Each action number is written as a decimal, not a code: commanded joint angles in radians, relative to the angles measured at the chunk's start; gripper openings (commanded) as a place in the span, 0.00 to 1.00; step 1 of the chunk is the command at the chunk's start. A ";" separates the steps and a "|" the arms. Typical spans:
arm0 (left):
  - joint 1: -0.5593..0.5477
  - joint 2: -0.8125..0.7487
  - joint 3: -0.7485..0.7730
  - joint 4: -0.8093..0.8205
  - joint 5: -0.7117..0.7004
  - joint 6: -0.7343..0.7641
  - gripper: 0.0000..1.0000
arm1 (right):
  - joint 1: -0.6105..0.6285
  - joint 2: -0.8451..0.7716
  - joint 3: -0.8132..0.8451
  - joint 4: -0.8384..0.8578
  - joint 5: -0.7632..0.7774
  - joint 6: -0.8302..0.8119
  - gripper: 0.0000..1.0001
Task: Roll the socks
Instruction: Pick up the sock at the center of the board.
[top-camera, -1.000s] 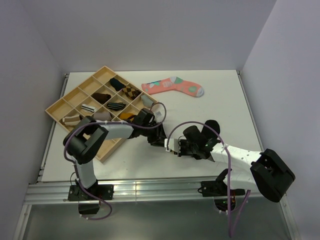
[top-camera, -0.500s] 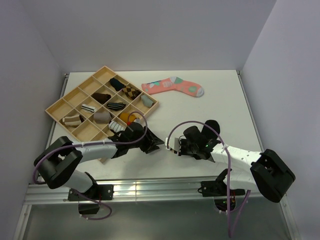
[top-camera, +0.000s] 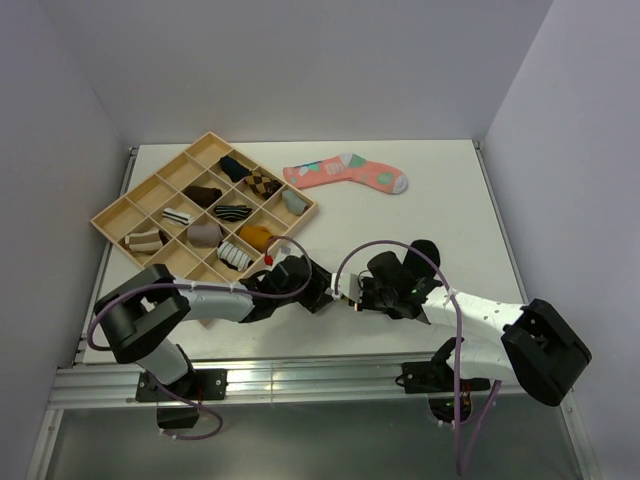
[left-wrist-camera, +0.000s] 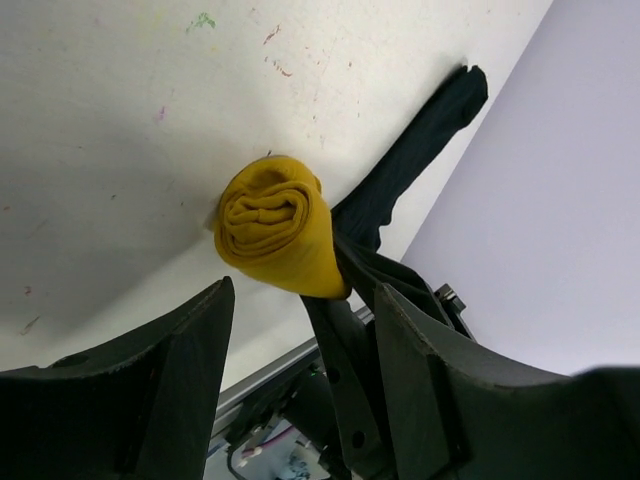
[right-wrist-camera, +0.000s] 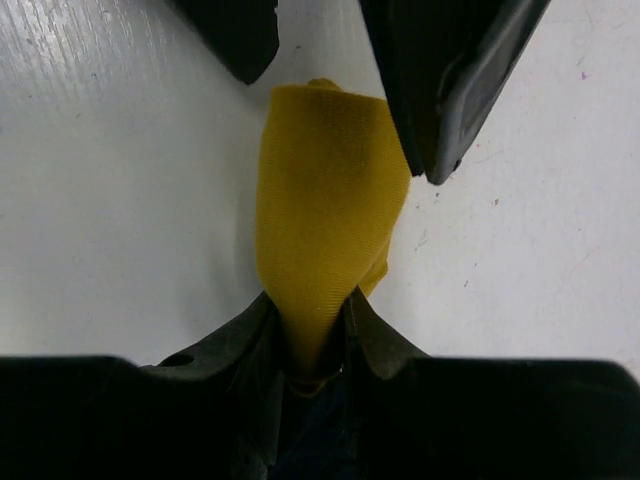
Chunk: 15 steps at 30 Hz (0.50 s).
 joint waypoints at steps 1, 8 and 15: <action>-0.014 0.023 0.002 0.095 -0.041 -0.085 0.63 | 0.001 -0.022 0.041 -0.018 -0.004 0.025 0.00; -0.029 0.098 0.047 0.124 -0.033 -0.093 0.63 | 0.003 0.003 0.073 -0.028 0.000 0.049 0.00; -0.034 0.137 0.042 0.166 -0.026 -0.108 0.62 | 0.001 0.011 0.084 -0.028 -0.001 0.058 0.00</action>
